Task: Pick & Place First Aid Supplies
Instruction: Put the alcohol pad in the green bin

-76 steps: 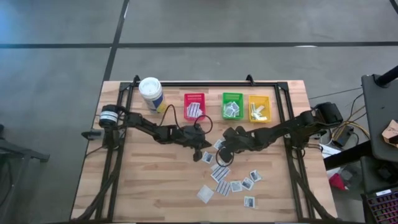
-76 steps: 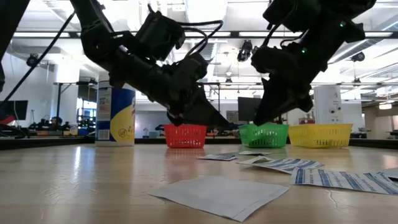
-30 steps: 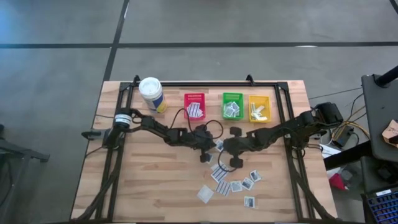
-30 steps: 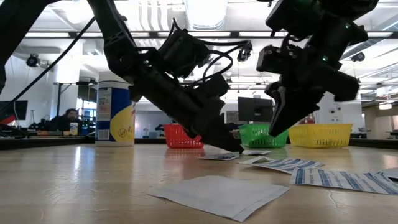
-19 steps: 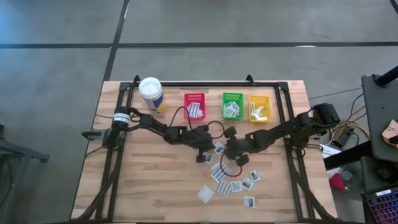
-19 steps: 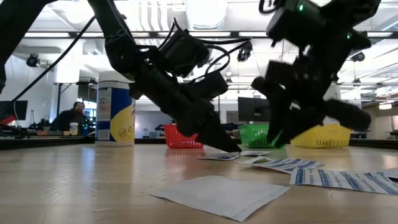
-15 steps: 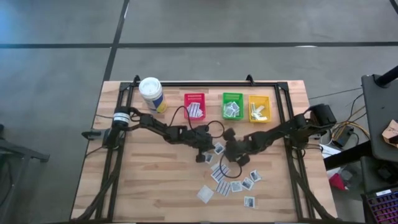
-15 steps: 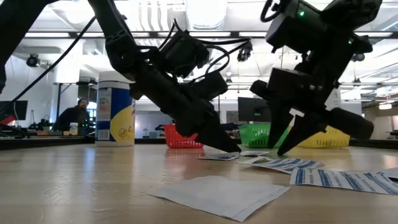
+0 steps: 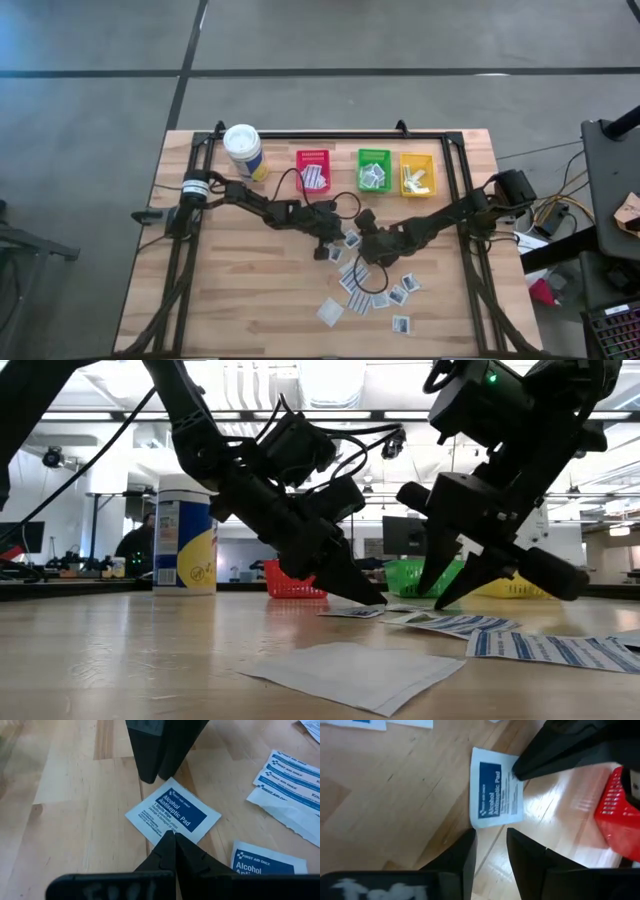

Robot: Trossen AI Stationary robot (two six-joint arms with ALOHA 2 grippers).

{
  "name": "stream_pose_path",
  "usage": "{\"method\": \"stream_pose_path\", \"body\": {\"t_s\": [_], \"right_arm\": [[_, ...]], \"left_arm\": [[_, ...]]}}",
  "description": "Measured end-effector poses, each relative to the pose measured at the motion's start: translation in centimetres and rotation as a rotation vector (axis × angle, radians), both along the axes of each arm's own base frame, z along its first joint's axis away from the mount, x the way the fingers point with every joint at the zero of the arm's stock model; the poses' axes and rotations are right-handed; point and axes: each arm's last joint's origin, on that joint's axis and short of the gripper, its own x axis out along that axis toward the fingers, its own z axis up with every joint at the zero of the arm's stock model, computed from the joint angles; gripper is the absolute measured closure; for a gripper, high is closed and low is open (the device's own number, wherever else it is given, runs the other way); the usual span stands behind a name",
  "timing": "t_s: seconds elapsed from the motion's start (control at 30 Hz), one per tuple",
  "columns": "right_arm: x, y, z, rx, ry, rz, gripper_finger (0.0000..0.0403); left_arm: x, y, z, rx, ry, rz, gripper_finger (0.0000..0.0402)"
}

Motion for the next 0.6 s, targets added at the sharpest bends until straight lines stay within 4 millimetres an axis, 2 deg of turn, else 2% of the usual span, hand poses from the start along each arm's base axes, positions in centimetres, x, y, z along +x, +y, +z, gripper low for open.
{"method": "stream_pose_path", "body": {"t_s": [0.2, 0.6], "right_arm": [[0.3, 0.3, -0.5, -0.022, 0.009, 0.024, 0.0298], [0.0, 1.4, -0.3, -0.023, 0.006, 0.062, 0.0324]], "left_arm": [[0.0, 0.1, 0.0, -0.003, 0.001, 0.0, 0.0401], [0.0, 0.5, 0.0, -0.018, 0.001, -0.006, 0.0401]]}}
